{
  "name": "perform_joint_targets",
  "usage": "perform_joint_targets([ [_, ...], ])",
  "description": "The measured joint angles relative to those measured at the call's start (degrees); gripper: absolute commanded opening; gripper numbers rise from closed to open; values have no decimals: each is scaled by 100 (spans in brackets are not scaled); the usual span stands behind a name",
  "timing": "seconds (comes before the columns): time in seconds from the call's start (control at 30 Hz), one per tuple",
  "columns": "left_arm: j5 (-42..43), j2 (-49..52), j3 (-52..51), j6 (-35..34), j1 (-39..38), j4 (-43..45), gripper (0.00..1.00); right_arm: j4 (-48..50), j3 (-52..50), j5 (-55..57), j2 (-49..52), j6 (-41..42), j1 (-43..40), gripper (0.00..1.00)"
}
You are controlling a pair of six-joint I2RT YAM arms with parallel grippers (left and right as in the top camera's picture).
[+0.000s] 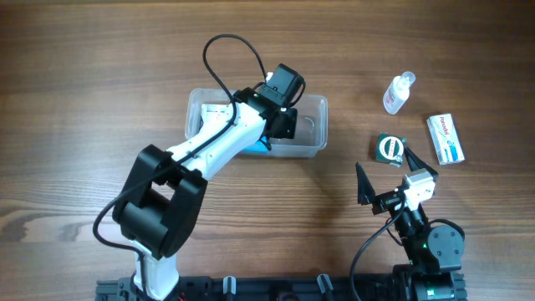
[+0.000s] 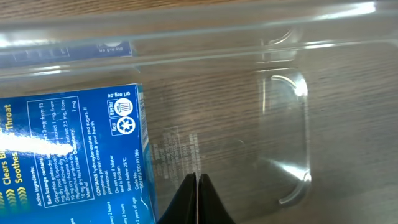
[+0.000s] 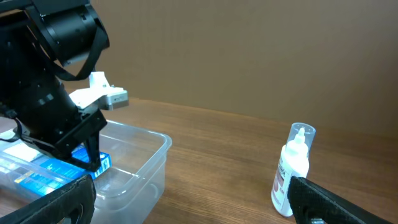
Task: Pack container
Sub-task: 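Lower the blue box into the container beside the Hansaplast box, release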
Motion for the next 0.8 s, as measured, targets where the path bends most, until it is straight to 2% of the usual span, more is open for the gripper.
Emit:
perform_joint_targets([
  [0.43, -122, 295, 0, 0, 0, 7, 6, 0, 0, 0, 0, 0, 0, 100],
  [0.8, -595, 361, 0, 0, 2, 2, 4, 0, 0, 0, 0, 0, 0, 100],
])
